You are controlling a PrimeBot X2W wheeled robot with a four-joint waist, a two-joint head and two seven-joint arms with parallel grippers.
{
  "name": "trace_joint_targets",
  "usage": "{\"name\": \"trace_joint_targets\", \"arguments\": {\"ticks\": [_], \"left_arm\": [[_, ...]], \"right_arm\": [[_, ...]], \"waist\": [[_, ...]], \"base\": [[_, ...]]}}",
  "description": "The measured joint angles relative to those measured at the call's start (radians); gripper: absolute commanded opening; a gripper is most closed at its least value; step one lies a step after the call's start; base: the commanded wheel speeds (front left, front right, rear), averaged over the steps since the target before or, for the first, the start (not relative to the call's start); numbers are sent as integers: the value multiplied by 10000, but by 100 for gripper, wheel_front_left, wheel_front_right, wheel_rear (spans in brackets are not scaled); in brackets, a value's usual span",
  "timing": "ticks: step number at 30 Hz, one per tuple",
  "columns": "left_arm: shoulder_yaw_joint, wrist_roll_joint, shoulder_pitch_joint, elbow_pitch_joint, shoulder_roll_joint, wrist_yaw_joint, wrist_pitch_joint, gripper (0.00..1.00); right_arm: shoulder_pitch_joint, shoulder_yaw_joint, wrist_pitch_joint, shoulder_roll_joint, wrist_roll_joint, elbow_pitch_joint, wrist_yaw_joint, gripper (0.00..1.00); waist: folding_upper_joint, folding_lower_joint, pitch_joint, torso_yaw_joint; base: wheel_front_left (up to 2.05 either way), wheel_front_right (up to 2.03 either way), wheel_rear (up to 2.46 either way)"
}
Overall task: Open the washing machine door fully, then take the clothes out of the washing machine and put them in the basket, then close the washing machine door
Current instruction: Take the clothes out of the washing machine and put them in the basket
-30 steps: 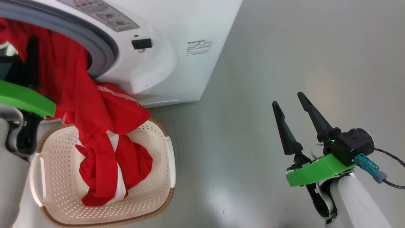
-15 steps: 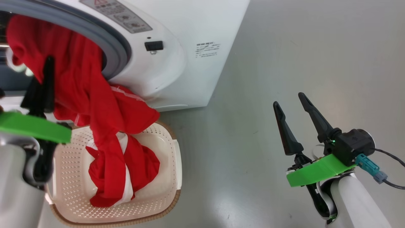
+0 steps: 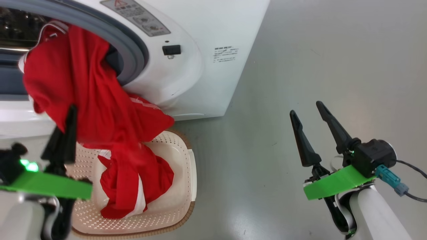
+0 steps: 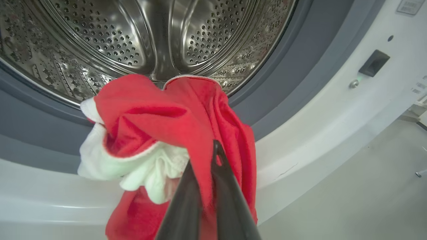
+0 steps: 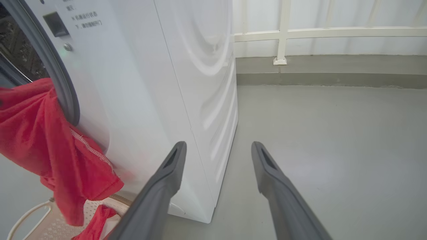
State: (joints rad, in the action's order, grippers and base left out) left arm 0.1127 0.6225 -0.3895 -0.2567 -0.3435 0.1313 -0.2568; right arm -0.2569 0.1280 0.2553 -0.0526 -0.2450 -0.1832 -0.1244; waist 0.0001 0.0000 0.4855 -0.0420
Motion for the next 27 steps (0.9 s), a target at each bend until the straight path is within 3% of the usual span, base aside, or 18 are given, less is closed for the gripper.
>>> {"name": "trace_joint_targets", "arguments": {"ticks": [17, 27], "left_arm": [[240, 100, 1406, -153, 263, 0, 0, 0], [995, 115, 1466, -1127, 372, 0, 2, 0]], "right_arm": [[83, -15, 0, 0, 44, -31, 0, 100], [79, 15, 0, 0, 84, -48, 0, 100]], "waist": [[0, 0, 5, 118], [0, 0, 92, 108]], "base": [[0, 0, 0], [0, 0, 0]]}}
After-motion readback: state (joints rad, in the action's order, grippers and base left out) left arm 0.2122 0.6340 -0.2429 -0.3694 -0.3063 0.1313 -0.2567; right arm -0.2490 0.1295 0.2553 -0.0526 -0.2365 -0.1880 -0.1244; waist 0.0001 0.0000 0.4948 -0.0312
